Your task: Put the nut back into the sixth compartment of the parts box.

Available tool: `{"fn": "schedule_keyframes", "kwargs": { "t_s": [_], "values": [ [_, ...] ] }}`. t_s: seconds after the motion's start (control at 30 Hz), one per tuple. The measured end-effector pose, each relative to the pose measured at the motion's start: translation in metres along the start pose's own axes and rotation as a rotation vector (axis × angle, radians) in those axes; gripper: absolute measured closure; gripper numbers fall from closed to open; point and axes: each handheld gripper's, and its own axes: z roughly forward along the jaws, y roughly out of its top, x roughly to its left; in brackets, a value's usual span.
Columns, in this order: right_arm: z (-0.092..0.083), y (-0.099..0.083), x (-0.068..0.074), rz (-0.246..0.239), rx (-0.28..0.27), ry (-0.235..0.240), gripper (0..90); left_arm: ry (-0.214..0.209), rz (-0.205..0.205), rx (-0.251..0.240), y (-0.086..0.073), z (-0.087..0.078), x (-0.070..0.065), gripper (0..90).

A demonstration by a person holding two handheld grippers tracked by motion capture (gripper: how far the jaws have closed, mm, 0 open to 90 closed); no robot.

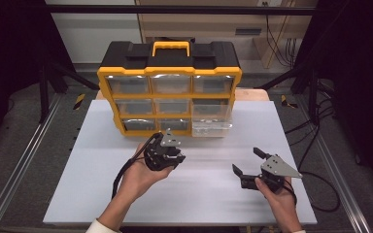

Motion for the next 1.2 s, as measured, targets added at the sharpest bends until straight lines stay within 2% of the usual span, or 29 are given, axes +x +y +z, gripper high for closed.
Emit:
{"fn": "schedule_keyframes", "kwargs": {
  "t_s": [0.2, 0.87, 1.03, 1.2],
  "values": [
    [0.0, 0.0, 0.0, -0.001, 0.0, -0.002, 6.5, 0.003, -0.001, -0.035, 0.005, -0.008, -0.002, 69.7],
    [0.0, 0.0, 0.0, -0.002, 0.004, -0.001, 6.5, 0.022, 0.032, -0.09, 0.034, -0.034, -0.004, 69.7],
    [0.0, 0.0, -0.001, -0.002, 0.002, -0.004, 6.5, 0.031, 0.033, -0.097, 0.041, -0.04, -0.002, 69.7],
    [0.0, 0.0, -0.001, -0.003, 0.002, -0.003, 6.5, 0.04, 0.053, -0.088, 0.05, -0.043, -0.002, 69.7]
  ]
}}
